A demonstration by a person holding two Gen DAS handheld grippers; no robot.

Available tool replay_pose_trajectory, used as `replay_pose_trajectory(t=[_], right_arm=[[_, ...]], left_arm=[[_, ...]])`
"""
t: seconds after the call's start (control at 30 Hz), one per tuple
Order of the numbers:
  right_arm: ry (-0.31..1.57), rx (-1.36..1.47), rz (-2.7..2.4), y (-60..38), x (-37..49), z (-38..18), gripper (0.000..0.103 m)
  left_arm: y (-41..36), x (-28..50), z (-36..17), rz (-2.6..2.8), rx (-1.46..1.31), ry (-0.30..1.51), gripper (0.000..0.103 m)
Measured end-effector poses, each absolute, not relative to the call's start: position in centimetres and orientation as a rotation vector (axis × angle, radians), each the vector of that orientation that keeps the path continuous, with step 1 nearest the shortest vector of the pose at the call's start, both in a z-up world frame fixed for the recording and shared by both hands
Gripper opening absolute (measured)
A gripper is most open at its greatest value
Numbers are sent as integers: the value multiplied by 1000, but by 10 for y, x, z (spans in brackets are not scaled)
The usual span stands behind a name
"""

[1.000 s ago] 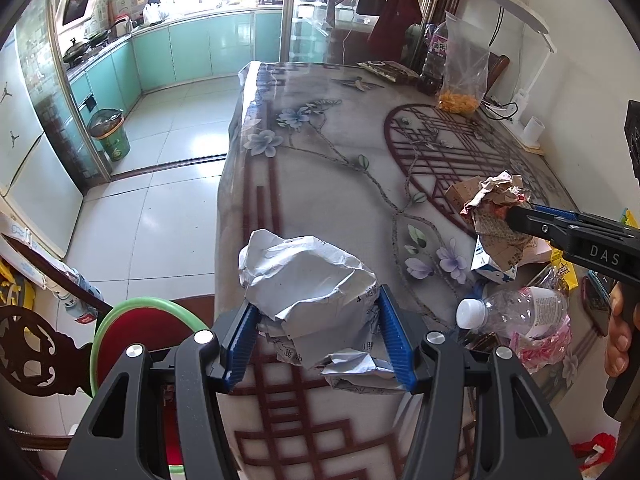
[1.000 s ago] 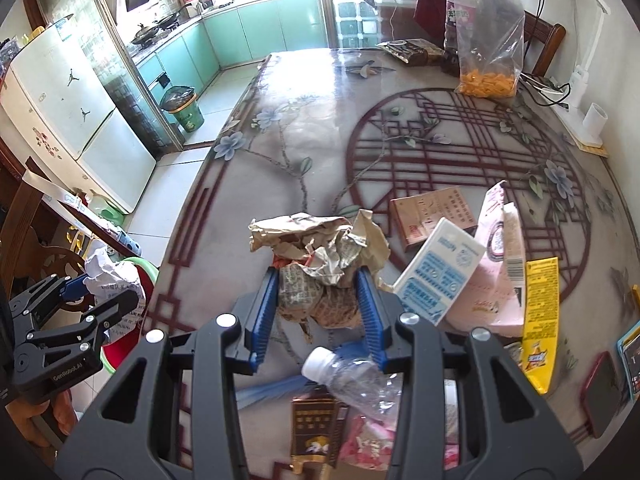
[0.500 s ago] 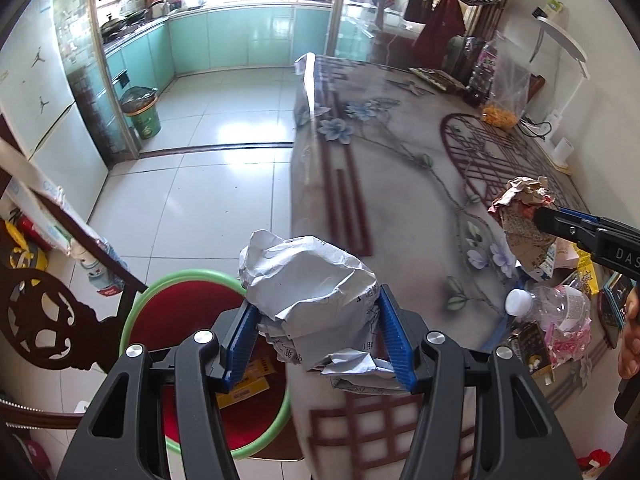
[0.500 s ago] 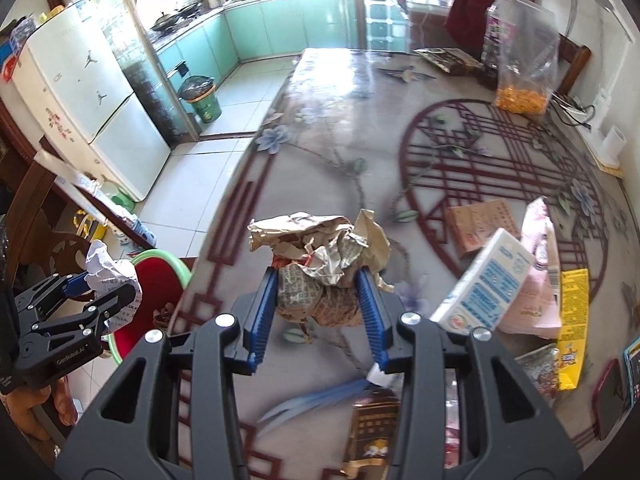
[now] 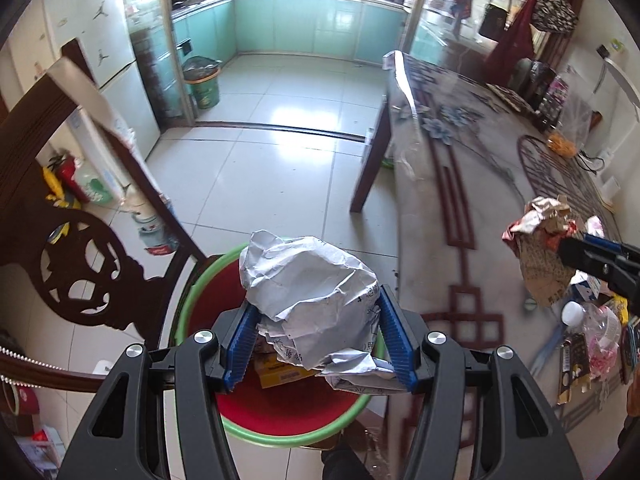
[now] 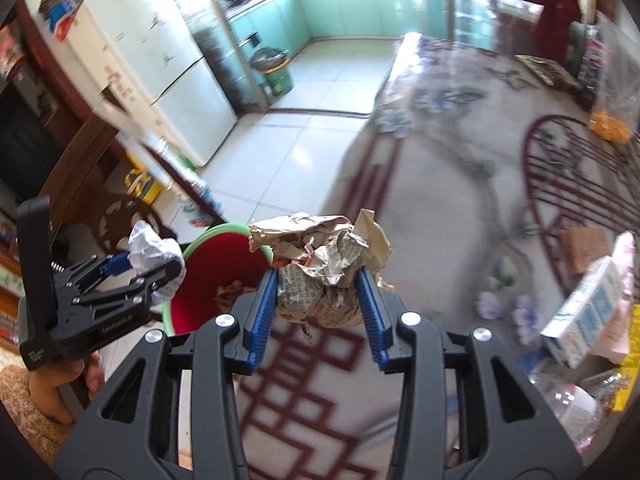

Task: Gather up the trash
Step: 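Open the left gripper over the red bucket while the right releases crumpled paper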

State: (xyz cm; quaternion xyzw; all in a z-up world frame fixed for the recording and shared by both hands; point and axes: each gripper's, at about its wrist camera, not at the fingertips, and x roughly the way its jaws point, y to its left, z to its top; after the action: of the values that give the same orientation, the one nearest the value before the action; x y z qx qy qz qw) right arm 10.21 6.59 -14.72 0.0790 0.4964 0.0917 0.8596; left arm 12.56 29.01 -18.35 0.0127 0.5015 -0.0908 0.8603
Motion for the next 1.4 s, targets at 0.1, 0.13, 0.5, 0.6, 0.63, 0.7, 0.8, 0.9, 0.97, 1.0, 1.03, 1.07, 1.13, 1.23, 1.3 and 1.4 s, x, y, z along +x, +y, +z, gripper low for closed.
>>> replay_pose_trajectory(t=[0.1,0.13,0.5,0.6,0.63,0.7,0.8,0.9,0.97,1.0,1.03,1.07,1.13,1.23,1.3,1.4], right_arm=[[1064,143,254,90,109,-151,39],[1069,130,275,98,111,-152,39],[1078,59,402,150,122,-152,42],[1074,71,411,150,124,-153,44],[1076,75,413,149,125,-153,44],[1079,80,411,150,124,-154,46],[1079,90,412,149,124,-153,46],[1070,90,408,146,121,-151,46],[1066,95,400,143,118,-149,46],[1065,98,400,141,117,-149,46],[1065,100,400,139,115,-149,46],[1063,103,401,137,113,-149,46],[1064,109,409,133,109,-148,51],[1056,126,414,126,104,-146,52],[1053,133,414,124,102,-146,52],[1056,128,425,125,100,-145,52]], left_arm=[[311,128,-187,-139,16,1058,54],[316,128,-187,-126,12,1060,55],[351,127,-192,-52,-32,1060,59],[354,127,-189,-26,-30,1036,71],[355,127,-188,-24,-34,1034,71],[355,128,-187,-20,-35,1031,71],[354,128,-184,-21,-36,1022,73],[350,128,-181,-31,-36,1012,74],[345,127,-180,-40,-23,1005,74],[341,126,-179,-47,-14,1000,74],[338,126,-179,-54,-10,996,74],[336,126,-178,-60,-9,996,74],[332,125,-177,-66,-12,997,74],[327,125,-176,-73,-17,997,74],[325,123,-173,-73,-19,990,74],[328,119,-170,-54,-33,981,74]])
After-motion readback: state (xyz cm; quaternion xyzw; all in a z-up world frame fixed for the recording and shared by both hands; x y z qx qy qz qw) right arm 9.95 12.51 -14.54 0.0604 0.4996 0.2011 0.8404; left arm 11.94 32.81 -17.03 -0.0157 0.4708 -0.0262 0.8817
